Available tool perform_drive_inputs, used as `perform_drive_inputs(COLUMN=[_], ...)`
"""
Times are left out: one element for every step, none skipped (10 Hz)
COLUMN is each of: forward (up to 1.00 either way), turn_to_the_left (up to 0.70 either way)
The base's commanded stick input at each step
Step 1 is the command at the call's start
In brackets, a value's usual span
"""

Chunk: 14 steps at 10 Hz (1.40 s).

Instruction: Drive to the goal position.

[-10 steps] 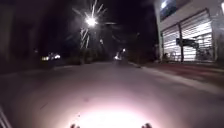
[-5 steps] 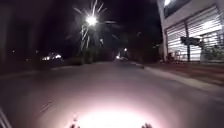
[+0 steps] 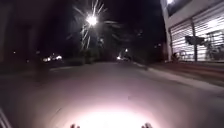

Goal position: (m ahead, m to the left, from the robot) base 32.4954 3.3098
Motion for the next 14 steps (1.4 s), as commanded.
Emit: perform_drive_inputs(forward=[0.85, 0.85, 0.85, 0.85, 0.85, 0.85, 0.85, 0.85, 0.85, 0.85, 0.85, 0.85, 0.85, 0.85], turn_to_the_left=[0.00, 0.00, 0.00, 0.00, 0.00, 0.00, 0.00, 0.00, 0.00, 0.00, 0.00, 0.00, 0.00, 0.00])
